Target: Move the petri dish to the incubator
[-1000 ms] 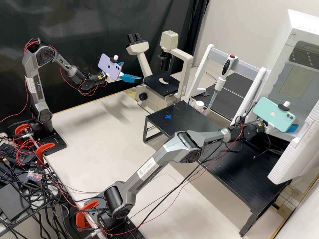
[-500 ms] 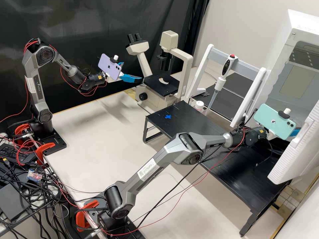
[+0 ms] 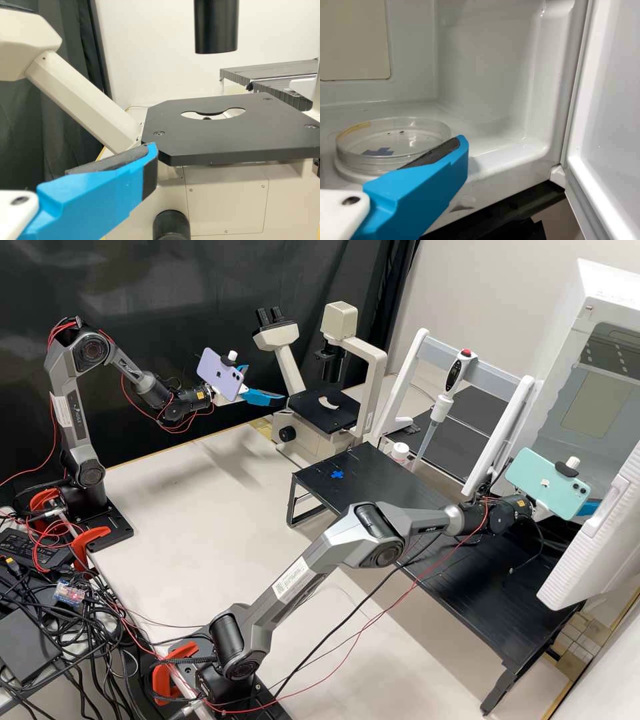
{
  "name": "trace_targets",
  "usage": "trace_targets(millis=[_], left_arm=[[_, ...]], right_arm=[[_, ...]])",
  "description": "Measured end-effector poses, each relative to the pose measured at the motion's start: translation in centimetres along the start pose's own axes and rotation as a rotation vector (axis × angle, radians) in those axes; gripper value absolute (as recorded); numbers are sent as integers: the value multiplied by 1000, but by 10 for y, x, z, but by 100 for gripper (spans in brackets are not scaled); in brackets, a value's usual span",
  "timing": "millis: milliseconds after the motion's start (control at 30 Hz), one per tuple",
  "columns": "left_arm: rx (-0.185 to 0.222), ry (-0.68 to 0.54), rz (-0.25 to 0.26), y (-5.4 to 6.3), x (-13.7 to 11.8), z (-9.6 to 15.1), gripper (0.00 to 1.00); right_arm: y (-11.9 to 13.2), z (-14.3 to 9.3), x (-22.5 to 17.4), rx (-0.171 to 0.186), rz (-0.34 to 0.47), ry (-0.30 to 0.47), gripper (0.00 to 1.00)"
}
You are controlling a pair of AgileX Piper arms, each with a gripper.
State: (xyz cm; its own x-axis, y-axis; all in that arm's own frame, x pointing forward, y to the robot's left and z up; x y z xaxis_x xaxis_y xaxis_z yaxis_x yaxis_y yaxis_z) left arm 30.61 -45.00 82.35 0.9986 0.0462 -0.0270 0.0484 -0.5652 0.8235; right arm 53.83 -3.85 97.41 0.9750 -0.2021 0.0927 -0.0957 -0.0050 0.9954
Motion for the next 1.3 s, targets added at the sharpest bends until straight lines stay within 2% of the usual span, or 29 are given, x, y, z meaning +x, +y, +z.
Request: trace_targets(millis=[233, 267, 333, 533, 633, 733, 867, 1100, 1300], left_arm=[[0, 0, 0, 0, 0, 0, 100], [0, 0, 0, 0, 0, 0, 100], [0, 0, 0, 0, 0, 0, 100], [0, 0, 0, 0, 0, 0, 100], [0, 0, 0, 0, 0, 0, 100], [0, 0, 0, 0, 0, 0, 100], [0, 0, 0, 0, 0, 0, 100], [0, 0, 0, 0, 0, 0, 100], [0, 0, 0, 0, 0, 0, 100]], right_arm=[[5, 5, -16, 1, -8, 29, 100], [8, 7, -21, 8, -6, 29, 100], [18, 9, -33, 46, 17, 32, 100], [28, 25, -64, 57, 57, 6, 100], [34, 30, -88, 62, 96, 28, 100], [35, 33, -112, 83, 126, 47, 100], [31, 30, -154, 102, 175, 121, 100], [16, 3, -243, 106, 254, 332, 100], [-23, -19, -319, 117, 224, 474, 100]])
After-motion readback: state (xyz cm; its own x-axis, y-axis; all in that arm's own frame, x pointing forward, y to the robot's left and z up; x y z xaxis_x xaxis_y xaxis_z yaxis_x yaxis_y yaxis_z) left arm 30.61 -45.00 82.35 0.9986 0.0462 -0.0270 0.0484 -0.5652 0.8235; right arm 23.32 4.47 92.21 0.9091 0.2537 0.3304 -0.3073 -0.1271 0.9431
